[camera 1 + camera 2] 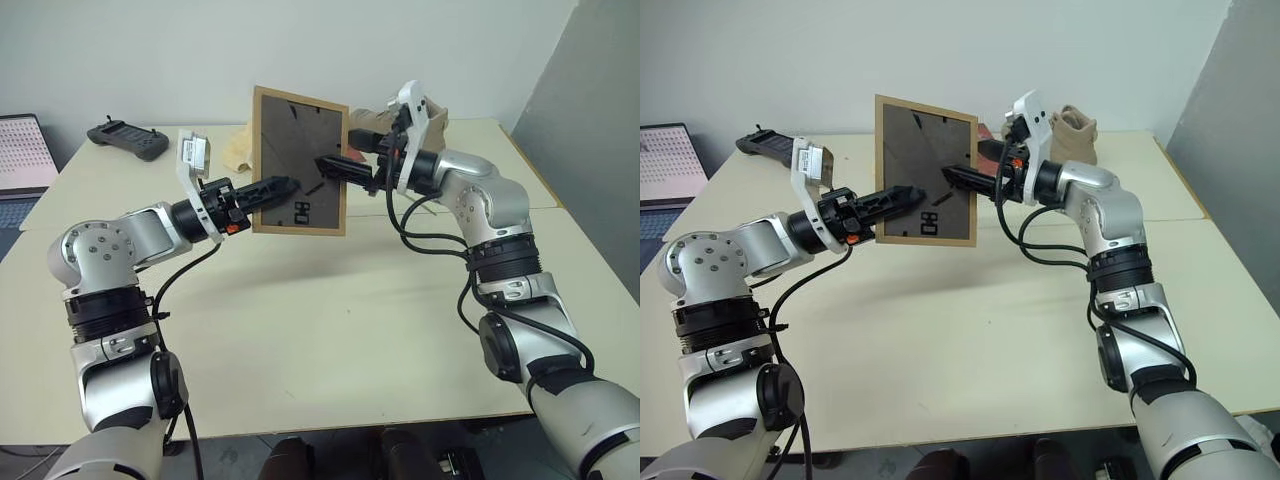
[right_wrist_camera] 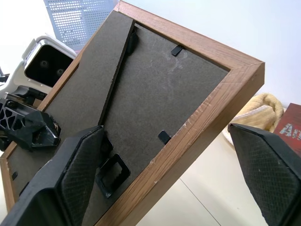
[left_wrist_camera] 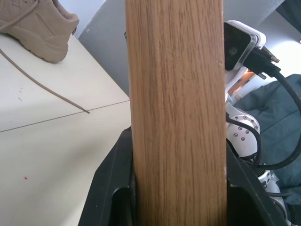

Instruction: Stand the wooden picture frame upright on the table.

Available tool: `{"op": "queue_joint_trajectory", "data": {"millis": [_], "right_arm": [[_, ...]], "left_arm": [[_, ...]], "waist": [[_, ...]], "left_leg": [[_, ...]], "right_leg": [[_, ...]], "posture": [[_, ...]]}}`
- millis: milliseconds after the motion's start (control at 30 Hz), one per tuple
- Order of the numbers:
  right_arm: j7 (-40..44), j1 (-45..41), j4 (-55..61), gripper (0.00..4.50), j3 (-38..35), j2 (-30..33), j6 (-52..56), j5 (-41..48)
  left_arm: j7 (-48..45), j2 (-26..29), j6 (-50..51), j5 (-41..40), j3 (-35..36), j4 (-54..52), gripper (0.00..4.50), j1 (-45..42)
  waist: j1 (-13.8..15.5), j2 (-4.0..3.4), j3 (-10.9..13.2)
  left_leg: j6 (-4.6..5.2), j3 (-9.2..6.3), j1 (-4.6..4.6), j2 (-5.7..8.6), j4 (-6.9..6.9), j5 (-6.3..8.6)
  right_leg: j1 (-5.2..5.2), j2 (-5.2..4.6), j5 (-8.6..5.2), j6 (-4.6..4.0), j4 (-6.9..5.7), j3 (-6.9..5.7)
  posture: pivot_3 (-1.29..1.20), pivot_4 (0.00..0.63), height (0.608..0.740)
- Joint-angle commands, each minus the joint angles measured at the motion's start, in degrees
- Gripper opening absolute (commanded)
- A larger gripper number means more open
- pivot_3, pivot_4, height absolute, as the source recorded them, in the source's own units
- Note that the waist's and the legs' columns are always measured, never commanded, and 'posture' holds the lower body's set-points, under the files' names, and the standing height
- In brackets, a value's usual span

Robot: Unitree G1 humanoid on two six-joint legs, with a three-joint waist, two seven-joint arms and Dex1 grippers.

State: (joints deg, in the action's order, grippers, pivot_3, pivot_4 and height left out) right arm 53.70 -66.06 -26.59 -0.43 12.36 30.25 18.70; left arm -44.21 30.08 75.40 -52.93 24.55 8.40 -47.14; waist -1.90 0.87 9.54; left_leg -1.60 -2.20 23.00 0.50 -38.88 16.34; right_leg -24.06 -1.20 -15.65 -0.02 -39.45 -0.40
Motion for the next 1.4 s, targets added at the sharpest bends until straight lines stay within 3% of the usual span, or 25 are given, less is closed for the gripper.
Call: {"op": "queue_joint_trajectory", "data": {"millis": [33,200,500,667,733,900,1100,1400], "right_arm": [[1.55,-4.46,2.3,4.47,1.08,-1.84,-2.63,1.22],[-5.15,-7.07,-4.67,4.47,0.45,0.91,-8.06,-4.66],[-3.06,-4.31,-2.84,4.47,1.8,4.42,-8.09,-5.58],[5.63,-4.29,5.02,4.47,-2.4,3.69,5.76,8.22],[5.29,-4.06,7.61,4.47,-2.31,2.65,9.54,10.65],[-1.34,-3.79,5.07,4.47,1.0,-2.03,7.33,6.49],[-1.94,-4.42,2.35,4.47,3.41,-4.81,4.34,4.23],[-0.69,-3.63,3.41,4.47,4.03,-3.55,4.51,3.33]], "left_arm": [[0.05,0.13,-2.52,-0.18,-1.49,-1.34,1.28,0.21],[0.25,0.99,-4.17,0.06,-1.09,-0.47,1.28,0.98],[1.61,0.99,-4.96,-2.09,0.23,-1.23,1.28,1.58],[1.08,1.7,-5.36,-1.73,-0.61,-0.91,1.28,1.77],[0.94,1.77,-5.5,-1.62,-0.86,-0.76,1.28,1.71],[0.73,1.2,-5.65,-1.72,-2.11,-1.57,1.28,1.82],[0.48,1.31,-5.84,-1.82,-3.1,-2.47,1.28,2.73],[0.85,1.87,-5.93,-2.11,-2.67,-3.33,1.28,3.61]], "waist": [[0.01,0.0,0.0],[0.0,0.0,0.0],[0.08,0.01,0.0],[0.04,0.01,0.01],[0.05,0.0,0.01],[0.02,0.0,0.01],[0.22,0.01,0.0],[0.06,0.01,0.0]], "left_leg": [[0.0,0.0,0.0,0.0,0.0,0.0],[0.0,0.0,0.0,0.0,0.01,0.0],[0.0,0.0,0.04,0.01,0.02,0.0],[0.0,0.01,0.04,0.0,0.03,0.0],[0.0,0.01,0.05,-0.01,0.03,0.0],[0.01,-0.01,0.0,-0.01,0.03,0.01],[0.0,-0.02,0.04,0.02,0.02,0.0],[0.0,-0.02,0.04,0.02,0.03,0.0]], "right_leg": [[0.0,0.0,0.0,0.0,0.0,0.0],[-0.03,0.0,0.0,0.0,-0.02,0.0],[-0.03,-0.03,0.0,0.0,0.01,-0.02],[-0.03,-0.02,0.0,0.0,0.0,-0.02],[-0.05,-0.02,0.0,0.0,0.0,-0.02],[-0.04,-0.02,0.0,0.0,-0.05,-0.02],[-0.06,-0.03,0.0,0.0,-0.02,-0.02],[-0.06,-0.03,0.0,0.0,-0.02,-0.03]], "posture": [[0.0,0.15,0.74],[0.0,0.15,0.74],[0.0,0.15,0.74],[0.0,0.15,0.74],[0.0,0.15,0.74],[0.0,0.15,0.74],[0.0,0.15,0.74],[0.0,0.15,0.74]]}}
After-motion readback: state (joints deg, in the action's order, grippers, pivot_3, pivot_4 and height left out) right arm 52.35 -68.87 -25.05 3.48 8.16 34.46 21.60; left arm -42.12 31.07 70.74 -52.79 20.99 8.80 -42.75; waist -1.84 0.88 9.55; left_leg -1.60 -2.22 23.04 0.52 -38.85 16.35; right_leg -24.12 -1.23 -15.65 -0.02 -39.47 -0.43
